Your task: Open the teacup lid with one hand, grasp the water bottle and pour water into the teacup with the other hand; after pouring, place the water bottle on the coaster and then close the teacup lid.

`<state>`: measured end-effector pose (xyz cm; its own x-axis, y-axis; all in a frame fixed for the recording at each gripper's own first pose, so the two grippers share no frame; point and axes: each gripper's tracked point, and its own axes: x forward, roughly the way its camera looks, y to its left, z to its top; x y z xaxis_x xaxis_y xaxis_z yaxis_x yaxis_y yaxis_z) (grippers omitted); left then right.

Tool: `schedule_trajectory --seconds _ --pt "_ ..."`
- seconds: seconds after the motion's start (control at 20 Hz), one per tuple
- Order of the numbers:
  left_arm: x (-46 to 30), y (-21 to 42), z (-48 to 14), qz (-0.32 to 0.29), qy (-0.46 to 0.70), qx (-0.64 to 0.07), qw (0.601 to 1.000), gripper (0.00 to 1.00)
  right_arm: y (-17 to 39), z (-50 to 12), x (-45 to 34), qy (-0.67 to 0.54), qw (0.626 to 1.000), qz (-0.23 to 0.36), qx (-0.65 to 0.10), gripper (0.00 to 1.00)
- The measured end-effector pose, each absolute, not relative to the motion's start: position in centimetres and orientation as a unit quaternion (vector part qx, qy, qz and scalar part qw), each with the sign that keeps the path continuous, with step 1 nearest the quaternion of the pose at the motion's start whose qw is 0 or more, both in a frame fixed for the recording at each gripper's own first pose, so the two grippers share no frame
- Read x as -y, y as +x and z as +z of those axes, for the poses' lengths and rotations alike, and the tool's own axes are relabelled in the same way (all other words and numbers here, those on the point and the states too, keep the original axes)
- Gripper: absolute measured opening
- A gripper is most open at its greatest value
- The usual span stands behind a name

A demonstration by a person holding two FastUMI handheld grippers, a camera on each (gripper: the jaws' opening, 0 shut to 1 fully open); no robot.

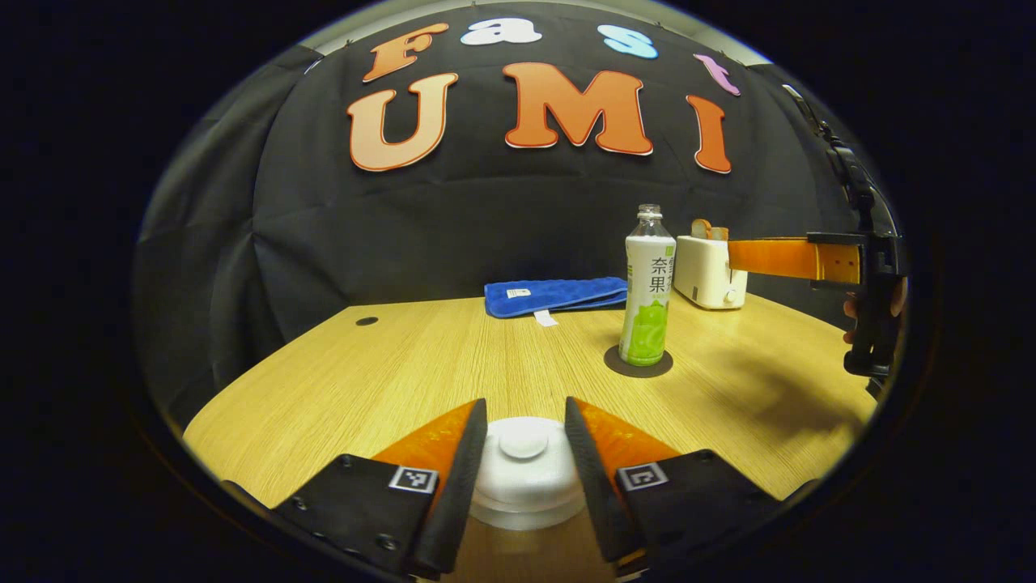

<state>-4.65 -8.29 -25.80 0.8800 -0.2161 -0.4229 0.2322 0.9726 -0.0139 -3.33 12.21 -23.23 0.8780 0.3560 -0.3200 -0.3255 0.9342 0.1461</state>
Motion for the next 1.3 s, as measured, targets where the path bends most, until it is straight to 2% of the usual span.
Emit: schedule_trajectory --seconds 0.05,0.1,0.15,0.3,0.75,0.85,0.9,0.95,1.3 --pt "8.1 -4.6 -25.4 -0.113 0.016 -0.208 0.971 0.63 -3.5 -23.1 -12.2 0.042 0.968 0.177 -0.172 0.93" --pt "8.0 -4.6 -24.7 -0.112 0.014 -0.198 0.974 0.78 -3.5 -22.9 -12.2 0.04 0.969 0.176 -0.17 0.93" --pt "7.7 -4.5 -24.1 -0.107 0.016 -0.187 0.976 0.78 -3.7 -22.7 -12.3 0.041 0.969 0.177 -0.167 0.93" --pt "6.6 -3.5 -21.0 -0.089 0.013 -0.149 0.985 0.98 -4.0 -22.4 -12.6 0.043 0.969 0.18 -0.164 0.93" --pt "4.8 -0.9 -13.1 -0.077 -0.05 -0.086 0.992 0.98 -5.8 -20.2 -13.2 0.045 0.974 0.169 -0.145 0.93" --pt "4.1 -0.5 -12.0 -0.073 -0.056 -0.085 0.992 0.94 -6.4 -19.3 -13.3 0.046 0.975 0.166 -0.138 0.93" --pt "3.6 -0.3 -11.4 -0.068 -0.057 -0.081 0.993 0.98 -6.5 -18.8 -13.3 0.044 0.976 0.165 -0.133 0.93" --pt "3.3 0.1 -11.0 -0.064 -0.057 -0.078 0.993 0.94 -6.7 -18.3 -13.5 0.041 0.977 0.166 -0.126 0.93" --pt "3.2 -0.4 -8.7 -0.062 -0.045 -0.048 0.996 0.97 -7.7 -17.5 -14.4 0.036 0.977 0.175 -0.115 0.93"
